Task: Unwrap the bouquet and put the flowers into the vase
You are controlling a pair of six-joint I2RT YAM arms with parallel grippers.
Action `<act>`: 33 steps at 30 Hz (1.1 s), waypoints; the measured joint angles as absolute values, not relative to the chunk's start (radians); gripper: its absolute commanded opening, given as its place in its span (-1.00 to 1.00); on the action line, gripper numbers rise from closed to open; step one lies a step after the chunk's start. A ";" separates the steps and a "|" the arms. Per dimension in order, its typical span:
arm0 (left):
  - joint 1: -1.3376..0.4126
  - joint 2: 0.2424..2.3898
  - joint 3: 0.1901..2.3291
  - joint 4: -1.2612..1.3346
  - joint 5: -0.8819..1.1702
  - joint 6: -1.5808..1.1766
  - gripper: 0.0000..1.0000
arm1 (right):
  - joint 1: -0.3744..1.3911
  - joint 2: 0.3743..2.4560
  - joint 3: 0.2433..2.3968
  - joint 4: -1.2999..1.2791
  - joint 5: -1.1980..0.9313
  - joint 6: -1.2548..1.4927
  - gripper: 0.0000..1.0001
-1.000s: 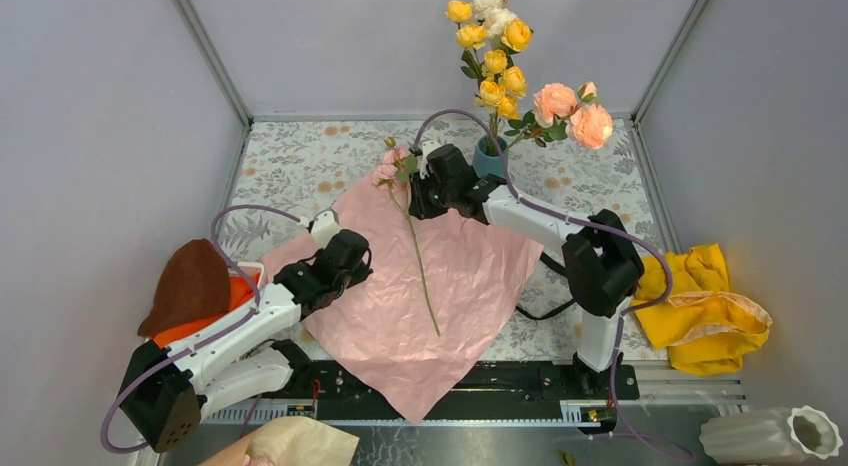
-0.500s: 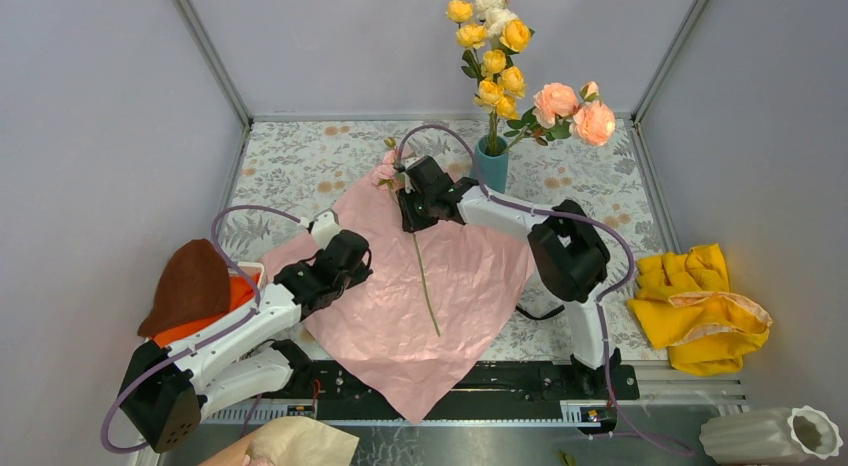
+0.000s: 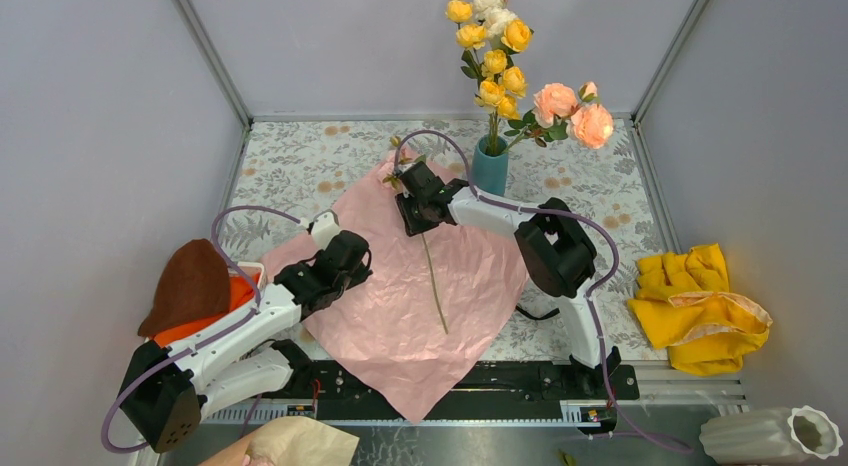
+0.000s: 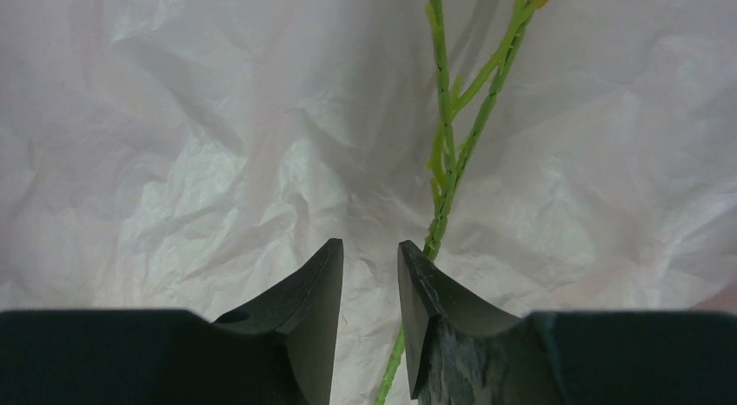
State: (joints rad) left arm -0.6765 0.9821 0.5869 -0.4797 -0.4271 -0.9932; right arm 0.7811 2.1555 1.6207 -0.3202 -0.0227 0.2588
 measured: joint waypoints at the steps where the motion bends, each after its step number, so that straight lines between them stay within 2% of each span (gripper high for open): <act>1: -0.677 0.982 0.587 -0.480 -0.427 -0.994 -0.81 | 0.781 2.156 1.621 -0.324 -0.008 0.258 -0.26; 18: -0.672 0.990 0.587 -0.479 -0.426 -0.993 -0.81 | 0.781 2.152 1.645 -0.374 0.094 0.258 -0.26; 33: -0.672 0.990 0.587 -0.479 -0.426 -0.993 -0.81 | 0.782 2.054 1.611 -0.375 0.133 0.259 -0.26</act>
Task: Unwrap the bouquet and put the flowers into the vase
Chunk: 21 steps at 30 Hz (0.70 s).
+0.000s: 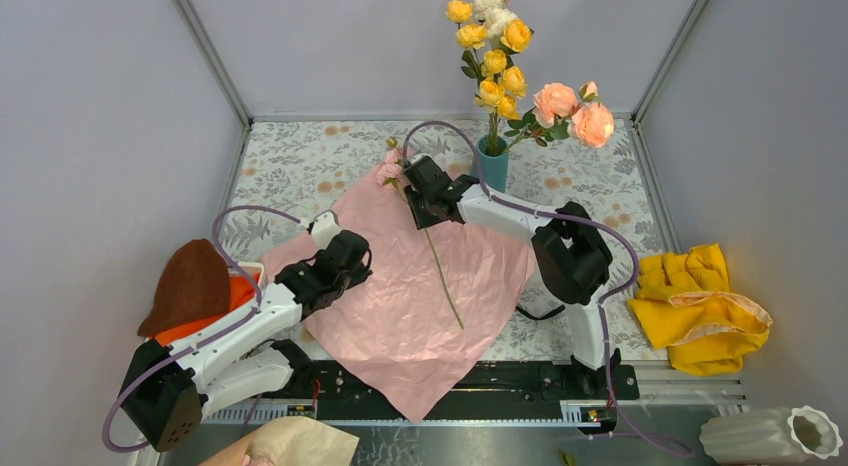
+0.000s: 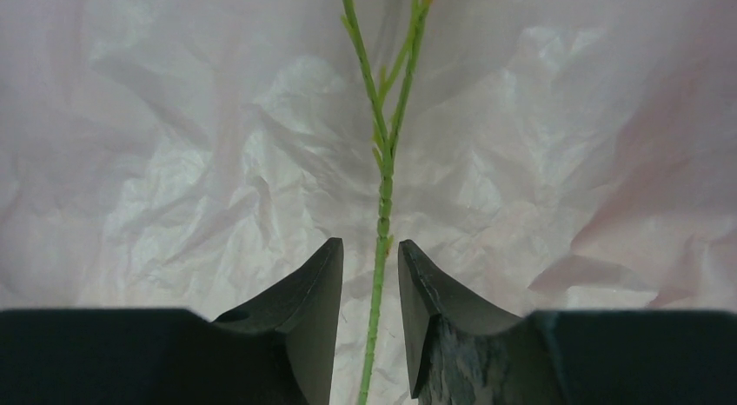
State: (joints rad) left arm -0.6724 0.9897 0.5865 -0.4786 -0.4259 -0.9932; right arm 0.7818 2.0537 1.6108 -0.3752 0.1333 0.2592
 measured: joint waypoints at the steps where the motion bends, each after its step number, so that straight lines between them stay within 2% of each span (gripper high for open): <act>1: -0.672 0.990 0.587 -0.479 -0.426 -0.993 -0.81 | 0.782 2.053 1.597 -0.374 0.133 0.262 -0.26; 8: -0.672 0.990 0.587 -0.479 -0.426 -0.993 -0.81 | 0.786 2.043 1.457 -0.374 0.120 0.284 -0.34; 12: -0.672 0.993 0.587 -0.478 -0.425 -0.993 -0.81 | 0.789 2.043 1.444 -0.374 0.123 0.292 -0.77; 15: -0.672 0.998 0.587 -0.477 -0.418 -0.993 -0.78 | 0.789 2.043 1.444 -0.373 0.124 0.292 -1.00; 21: -0.671 1.018 0.587 -0.448 -0.373 -0.984 -0.62 | 0.791 2.026 1.429 -0.353 0.138 0.292 -1.00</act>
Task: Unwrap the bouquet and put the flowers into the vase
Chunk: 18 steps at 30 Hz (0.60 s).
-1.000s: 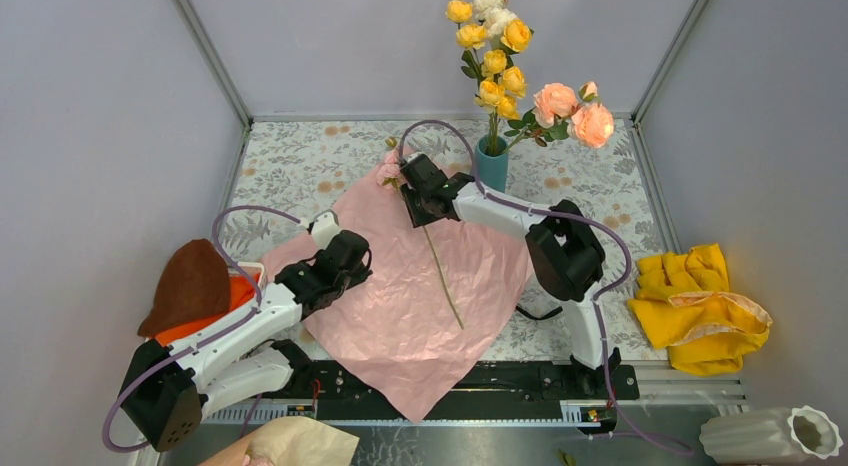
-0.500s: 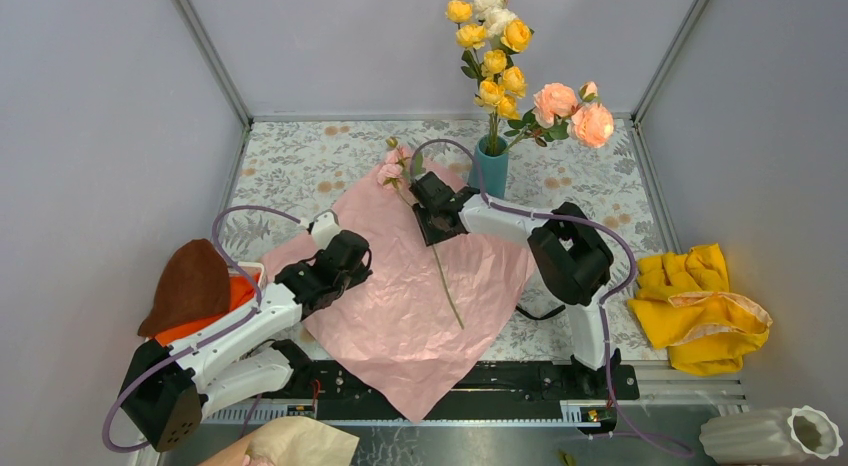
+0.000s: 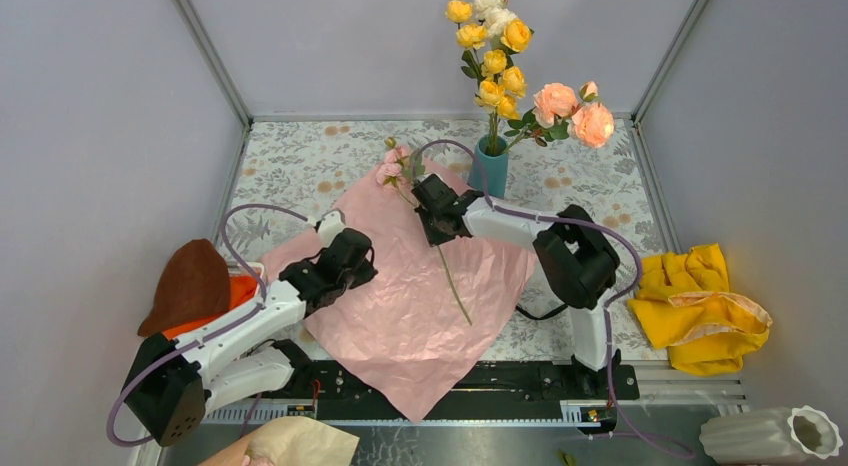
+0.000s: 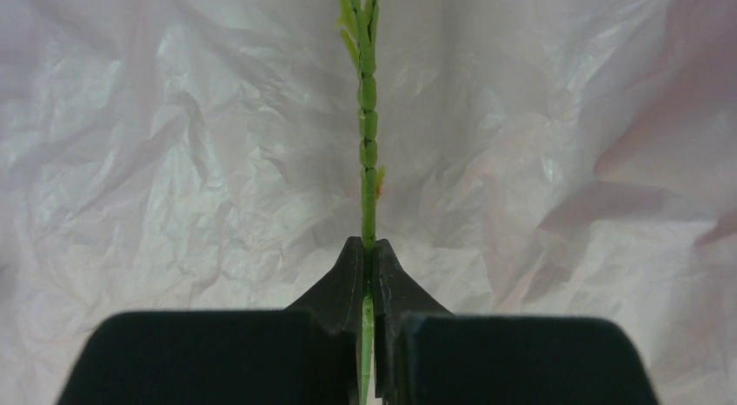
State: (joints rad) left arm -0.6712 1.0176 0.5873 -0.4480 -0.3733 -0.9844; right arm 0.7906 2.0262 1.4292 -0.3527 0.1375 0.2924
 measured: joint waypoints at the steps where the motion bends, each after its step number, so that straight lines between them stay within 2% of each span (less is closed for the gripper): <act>1: -0.671 1.024 0.587 -0.432 -0.357 -0.979 -0.55 | 0.791 2.009 1.416 -0.344 0.136 0.292 -1.00; 5: -0.669 1.030 0.588 -0.363 -0.303 -0.950 -0.26 | 0.794 1.906 1.352 -0.301 0.101 0.292 -1.00; 11: -0.664 1.044 0.606 -0.279 -0.262 -0.920 -0.18 | 0.811 1.774 1.324 -0.236 0.014 0.293 -1.00; 18: -0.650 1.064 0.671 -0.212 -0.244 -0.883 -0.07 | 0.867 1.753 1.292 -0.180 -0.065 0.295 -1.00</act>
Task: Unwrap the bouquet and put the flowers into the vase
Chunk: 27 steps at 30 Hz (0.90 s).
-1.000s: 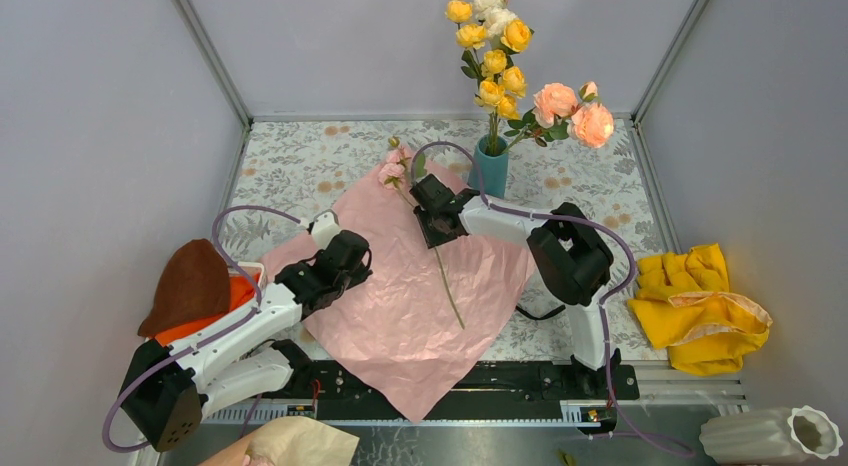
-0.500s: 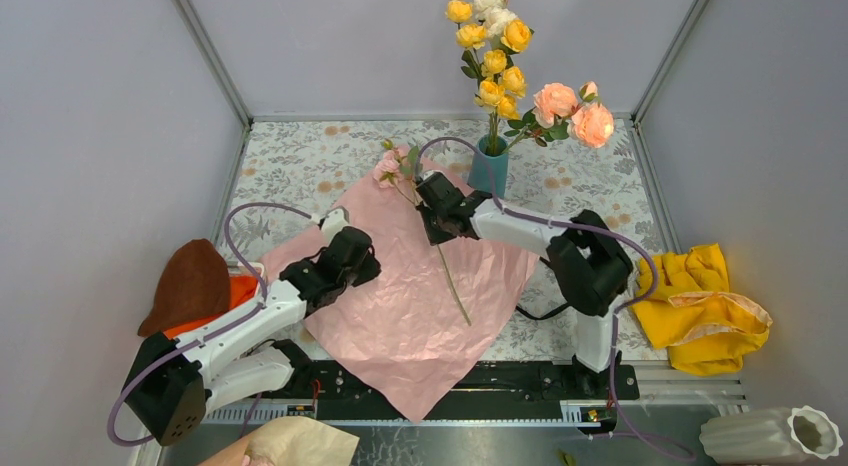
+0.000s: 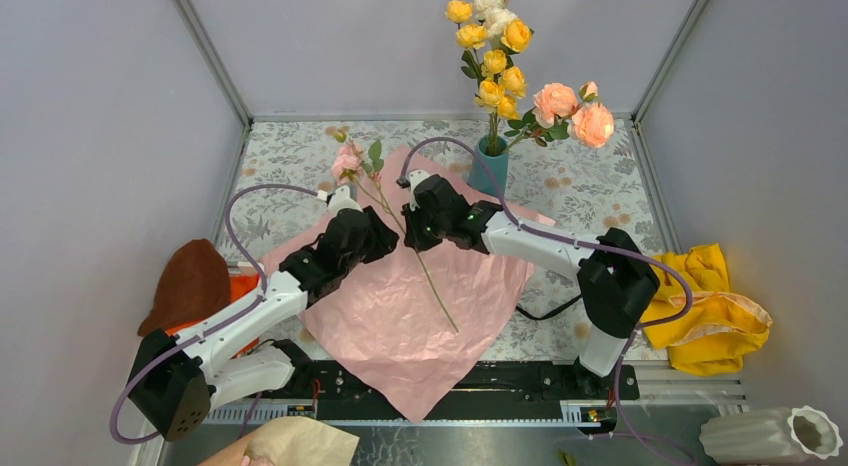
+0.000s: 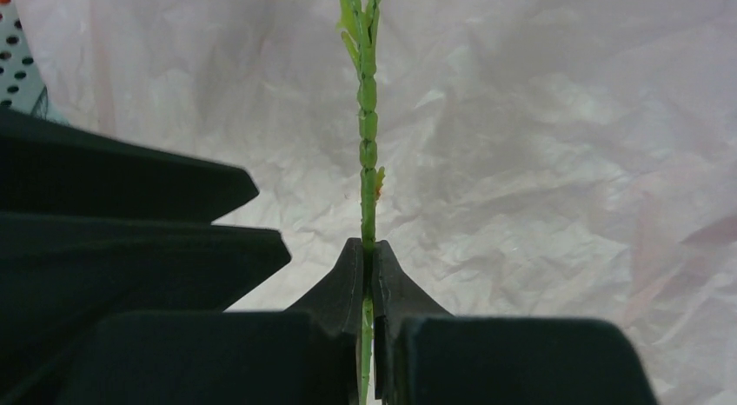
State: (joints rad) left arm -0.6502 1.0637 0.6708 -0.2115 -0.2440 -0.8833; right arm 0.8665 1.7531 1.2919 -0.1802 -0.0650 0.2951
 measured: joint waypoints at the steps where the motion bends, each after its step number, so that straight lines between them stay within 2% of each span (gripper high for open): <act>1: -0.648 1.065 0.678 -0.206 -0.243 -0.878 -0.04 | 0.875 1.753 1.285 -0.181 -0.072 0.296 -1.00; 3: -0.643 1.065 0.694 -0.195 -0.242 -0.865 0.05 | 0.890 1.753 1.275 -0.181 -0.079 0.296 -1.00; 6: -0.633 1.066 0.719 -0.194 -0.247 -0.840 0.07 | 0.902 1.752 1.262 -0.175 -0.092 0.296 -1.00; 20: -0.580 1.100 0.721 -0.184 -0.208 -0.809 -0.08 | 0.910 1.671 1.233 -0.175 -0.099 0.296 -1.00; 21: -0.580 1.100 0.717 -0.181 -0.206 -0.809 -0.16 | 0.911 1.671 1.233 -0.176 -0.100 0.296 -1.00; 24: -0.577 1.102 0.711 -0.171 -0.196 -0.813 -0.64 | 0.916 1.671 1.233 -0.178 -0.099 0.297 -1.00; 27: -0.576 1.118 0.711 -0.153 -0.175 -0.815 -1.00 | 0.922 1.671 1.233 -0.177 -0.097 0.297 -0.99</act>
